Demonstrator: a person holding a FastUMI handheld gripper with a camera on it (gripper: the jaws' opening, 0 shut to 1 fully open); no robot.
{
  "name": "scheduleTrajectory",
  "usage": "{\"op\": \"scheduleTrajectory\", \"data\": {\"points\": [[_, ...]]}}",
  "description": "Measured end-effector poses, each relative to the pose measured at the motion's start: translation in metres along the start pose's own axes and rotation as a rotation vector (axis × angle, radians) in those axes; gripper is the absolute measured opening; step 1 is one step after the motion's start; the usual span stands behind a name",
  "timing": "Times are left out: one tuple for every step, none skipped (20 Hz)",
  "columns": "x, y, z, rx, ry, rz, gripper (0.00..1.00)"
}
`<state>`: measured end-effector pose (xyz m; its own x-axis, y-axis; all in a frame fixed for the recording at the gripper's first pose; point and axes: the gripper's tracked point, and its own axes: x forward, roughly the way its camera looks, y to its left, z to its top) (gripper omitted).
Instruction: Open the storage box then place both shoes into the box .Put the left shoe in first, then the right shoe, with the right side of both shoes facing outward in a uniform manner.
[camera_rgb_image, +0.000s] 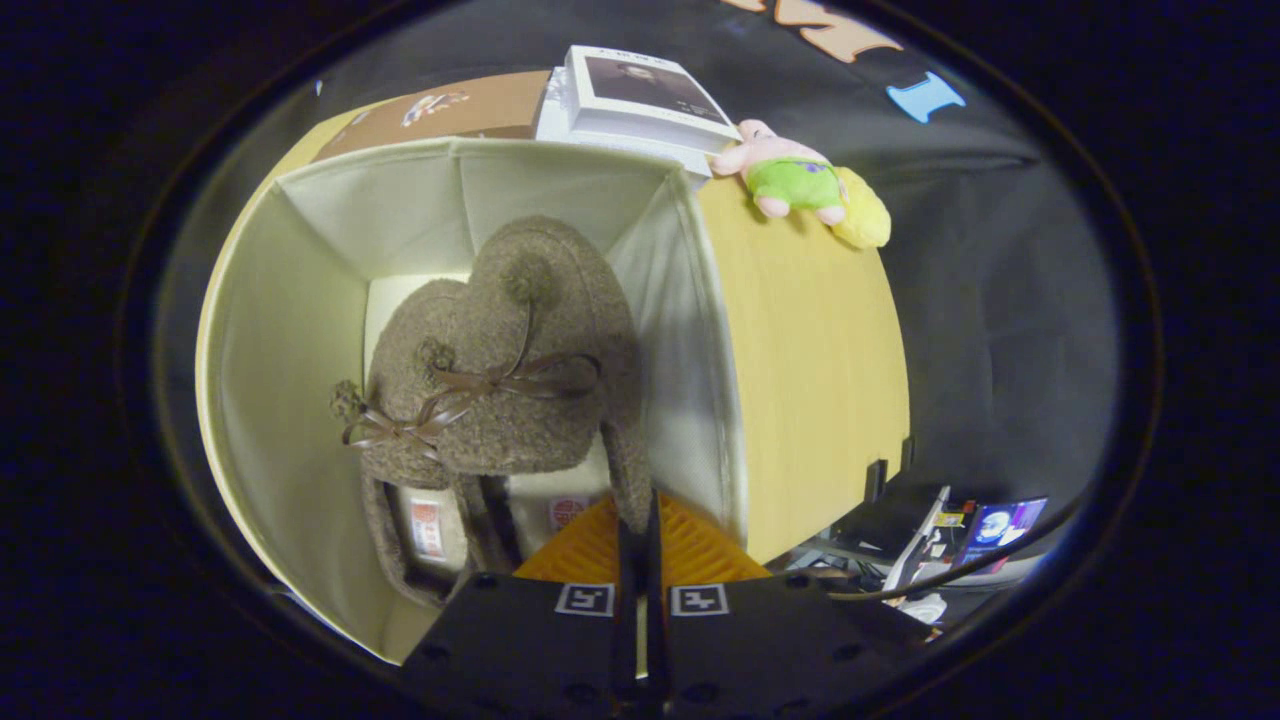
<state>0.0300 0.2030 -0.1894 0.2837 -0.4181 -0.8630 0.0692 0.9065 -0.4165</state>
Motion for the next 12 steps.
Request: {"op": "scheduleTrajectory", "data": {"points": [[-0.001, 0.002, -0.001, 0.002, 0.002, 0.016, 0.19], [-0.004, 0.003, -0.002, 0.006, 0.0, 0.029, 0.3], [-0.007, 0.003, -0.003, 0.01, -0.005, 0.04, 0.42], [-0.009, 0.009, -0.004, 0.019, -0.008, 0.068, 0.54], [-0.014, 0.016, -0.006, 0.035, -0.02, 0.113, 0.66], [-0.023, 0.028, -0.004, 0.049, -0.034, 0.18, 0.77], [-0.03, 0.027, -0.003, 0.05, -0.044, 0.206, 0.89], [-0.035, 0.028, -0.007, 0.038, -0.041, 0.221, 1.0], [-0.04, 0.024, -0.011, 0.026, -0.045, 0.226, 1.0], [-0.046, 0.017, -0.014, 0.024, -0.055, 0.223, 1.0], [-0.052, 0.009, -0.014, 0.025, -0.073, 0.216, 1.0], [-0.057, 0.0, -0.012, 0.028, -0.1, 0.212, 1.0]]}}
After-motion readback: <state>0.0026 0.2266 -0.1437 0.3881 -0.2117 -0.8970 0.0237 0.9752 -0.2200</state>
